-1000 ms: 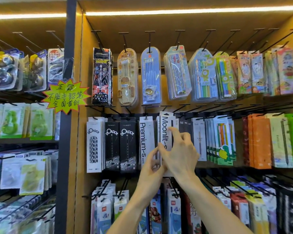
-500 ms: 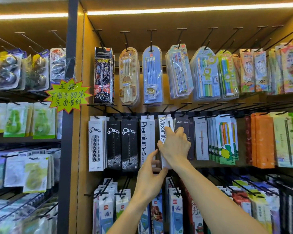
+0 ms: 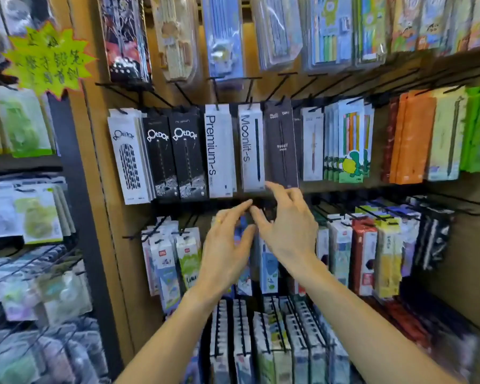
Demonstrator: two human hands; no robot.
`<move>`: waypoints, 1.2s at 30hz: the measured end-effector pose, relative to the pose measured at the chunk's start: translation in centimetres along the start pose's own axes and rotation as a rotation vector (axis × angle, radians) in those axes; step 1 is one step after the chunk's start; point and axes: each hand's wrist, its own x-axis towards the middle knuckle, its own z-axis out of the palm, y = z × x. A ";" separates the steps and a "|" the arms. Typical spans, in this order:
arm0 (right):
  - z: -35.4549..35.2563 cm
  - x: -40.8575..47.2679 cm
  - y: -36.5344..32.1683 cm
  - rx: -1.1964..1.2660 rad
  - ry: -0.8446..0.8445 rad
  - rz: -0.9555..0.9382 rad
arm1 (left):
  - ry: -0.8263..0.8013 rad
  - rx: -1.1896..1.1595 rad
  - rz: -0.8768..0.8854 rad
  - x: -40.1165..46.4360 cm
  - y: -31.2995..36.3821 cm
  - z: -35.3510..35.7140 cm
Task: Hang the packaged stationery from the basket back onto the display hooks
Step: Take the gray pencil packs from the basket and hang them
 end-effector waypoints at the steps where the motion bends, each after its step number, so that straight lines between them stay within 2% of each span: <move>1: -0.4 -2.3 1.2 0.028 -0.020 -0.001 | -0.002 0.023 0.025 -1.6 0.0 0.7; 4: -1.0 -9.7 5.1 0.074 -0.118 0.044 | -0.089 0.055 0.016 -7.6 -0.4 3.6; 8: -1.0 -20.6 11.4 0.002 -0.323 0.169 | -0.359 0.069 -0.135 -17.3 -3.0 8.5; 13: -2.1 -37.3 18.9 -0.052 -0.708 0.528 | -0.750 0.128 -0.445 -31.5 -7.8 13.6; 16: -4.0 -45.6 21.5 -0.036 -0.850 0.811 | -0.942 0.146 -0.654 -39.6 -8.9 15.6; 18: -4.9 -50.1 22.8 -0.043 -0.934 0.926 | -1.041 0.163 -0.746 -44.0 -9.0 16.9; 23: -5.0 -57.4 25.8 0.035 -1.052 1.176 | -1.171 0.217 -0.908 -52.2 -9.1 21.2; 27: -2.6 -62.7 29.5 0.033 -1.107 1.268 | -1.243 0.261 -0.940 -57.6 -10.3 26.2; 31: 2.0 -70.2 34.5 0.060 -1.142 1.332 | -1.271 0.236 -0.968 -64.5 -13.6 32.9; 36: 10.5 -83.6 43.0 0.043 -1.222 1.429 | -1.337 0.217 -0.954 -75.6 -20.7 42.0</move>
